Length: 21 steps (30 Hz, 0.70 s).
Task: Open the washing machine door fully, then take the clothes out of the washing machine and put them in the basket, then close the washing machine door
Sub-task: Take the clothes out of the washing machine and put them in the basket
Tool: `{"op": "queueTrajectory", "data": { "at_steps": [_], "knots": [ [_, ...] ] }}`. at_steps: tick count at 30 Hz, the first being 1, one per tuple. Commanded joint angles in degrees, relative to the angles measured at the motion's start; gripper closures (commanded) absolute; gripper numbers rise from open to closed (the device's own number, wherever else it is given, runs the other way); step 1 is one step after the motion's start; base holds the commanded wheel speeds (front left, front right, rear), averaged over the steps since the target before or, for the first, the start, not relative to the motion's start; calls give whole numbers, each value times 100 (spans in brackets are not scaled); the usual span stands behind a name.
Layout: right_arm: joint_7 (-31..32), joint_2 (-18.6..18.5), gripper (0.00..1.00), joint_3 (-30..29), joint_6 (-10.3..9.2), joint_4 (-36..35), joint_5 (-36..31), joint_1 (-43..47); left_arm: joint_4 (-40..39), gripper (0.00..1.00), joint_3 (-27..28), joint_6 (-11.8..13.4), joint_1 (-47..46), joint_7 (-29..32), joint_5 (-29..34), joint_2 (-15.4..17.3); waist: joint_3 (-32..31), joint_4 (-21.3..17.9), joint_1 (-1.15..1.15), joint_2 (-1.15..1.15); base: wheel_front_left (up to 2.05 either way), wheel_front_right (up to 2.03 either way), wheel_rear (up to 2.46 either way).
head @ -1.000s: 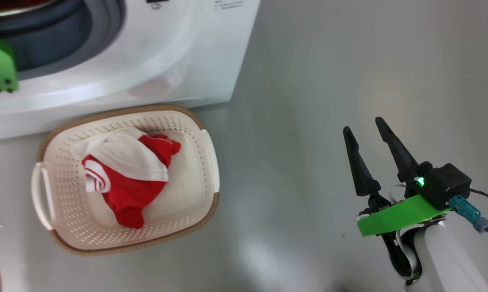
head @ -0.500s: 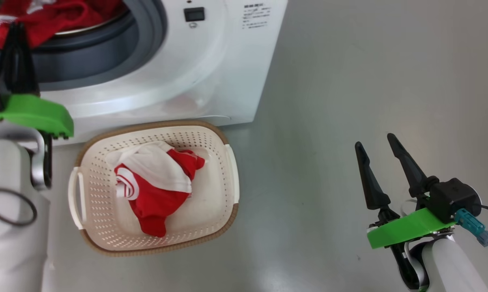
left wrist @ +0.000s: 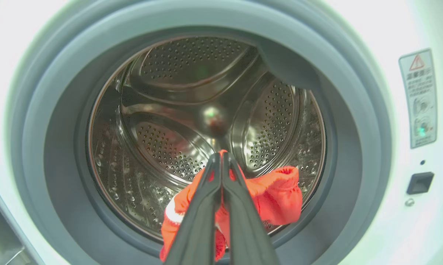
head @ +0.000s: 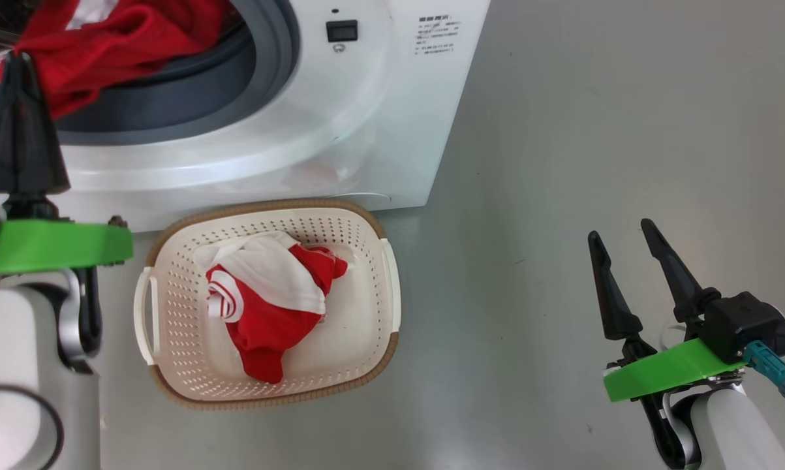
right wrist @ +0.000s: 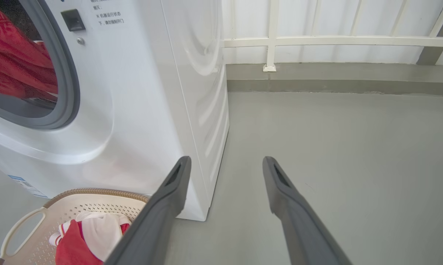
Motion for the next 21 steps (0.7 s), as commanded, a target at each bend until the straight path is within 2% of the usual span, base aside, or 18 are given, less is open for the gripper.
{"op": "queueTrajectory", "data": {
  "at_steps": [1, 13, 21],
  "knots": [
    [-37, -25, 0, 96, 26, -157, -100, 121, -293, 100, 220, -20, 133, -44, 18, 153, -10, 9, 0, 0, 0, 0, 0],
    [-37, -25, 0, 50, 26, -197, -145, 144, -1838, 100, 615, -190, 614, -44, 118, -183, 28, 83, 0, 0, 0, 0, 0],
    [-37, -25, 0, 80, 26, -205, -142, 101, -2107, 100, 657, -275, 809, -44, 153, -310, 106, 94, 0, 0, 0, 0, 0]
  ]
}}
